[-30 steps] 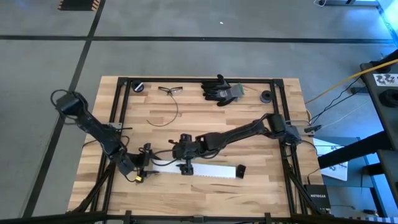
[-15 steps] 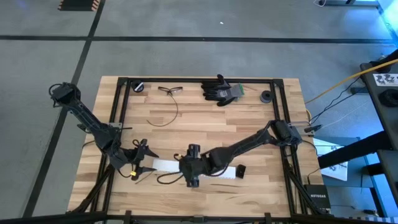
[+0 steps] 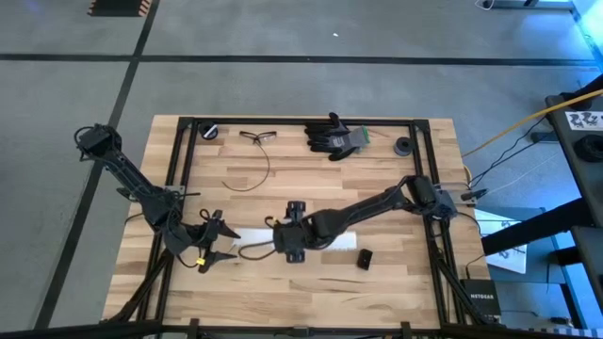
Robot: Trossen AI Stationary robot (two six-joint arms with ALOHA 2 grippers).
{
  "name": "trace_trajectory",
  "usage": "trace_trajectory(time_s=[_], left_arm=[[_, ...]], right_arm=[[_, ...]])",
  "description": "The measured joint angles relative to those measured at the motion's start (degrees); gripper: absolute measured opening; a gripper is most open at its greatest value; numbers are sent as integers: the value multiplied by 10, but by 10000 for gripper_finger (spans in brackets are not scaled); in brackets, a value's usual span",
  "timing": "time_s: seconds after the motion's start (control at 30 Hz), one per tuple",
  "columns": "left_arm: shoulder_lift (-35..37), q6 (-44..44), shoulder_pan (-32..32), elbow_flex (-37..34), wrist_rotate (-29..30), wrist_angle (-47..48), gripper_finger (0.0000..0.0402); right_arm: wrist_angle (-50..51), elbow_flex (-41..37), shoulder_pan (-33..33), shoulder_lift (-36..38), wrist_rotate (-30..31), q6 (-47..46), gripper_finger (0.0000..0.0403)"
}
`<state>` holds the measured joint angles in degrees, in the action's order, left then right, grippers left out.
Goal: Ziptie cables
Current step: Close the white cable duct lid, then return to Home Position
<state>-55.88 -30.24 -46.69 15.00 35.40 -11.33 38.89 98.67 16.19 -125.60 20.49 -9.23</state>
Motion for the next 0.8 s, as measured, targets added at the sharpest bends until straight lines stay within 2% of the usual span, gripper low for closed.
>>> trace_trajectory(time_s=[0.33, 0.43, 0.53, 0.63, 0.73, 0.8], left_arm=[[9, -5, 0, 4, 10, 10, 269], [28, 3, 3, 35, 31, 49, 269], [50, 61, 22, 81, 56, 111, 266], [65, 135, 72, 133, 58, 177, 240], [78, 201, 151, 170, 52, 226, 189], [89, 247, 219, 172, -3, 229, 149]], right_arm=[[19, 9, -28, 7, -1, 38, 333], [29, 15, -20, 31, 6, 50, 333], [43, 17, -19, 74, 9, 53, 333], [62, 8, -32, 113, 1, 62, 326], [58, -30, -60, 159, -24, 67, 292], [37, -68, -81, 198, -54, 66, 255]])
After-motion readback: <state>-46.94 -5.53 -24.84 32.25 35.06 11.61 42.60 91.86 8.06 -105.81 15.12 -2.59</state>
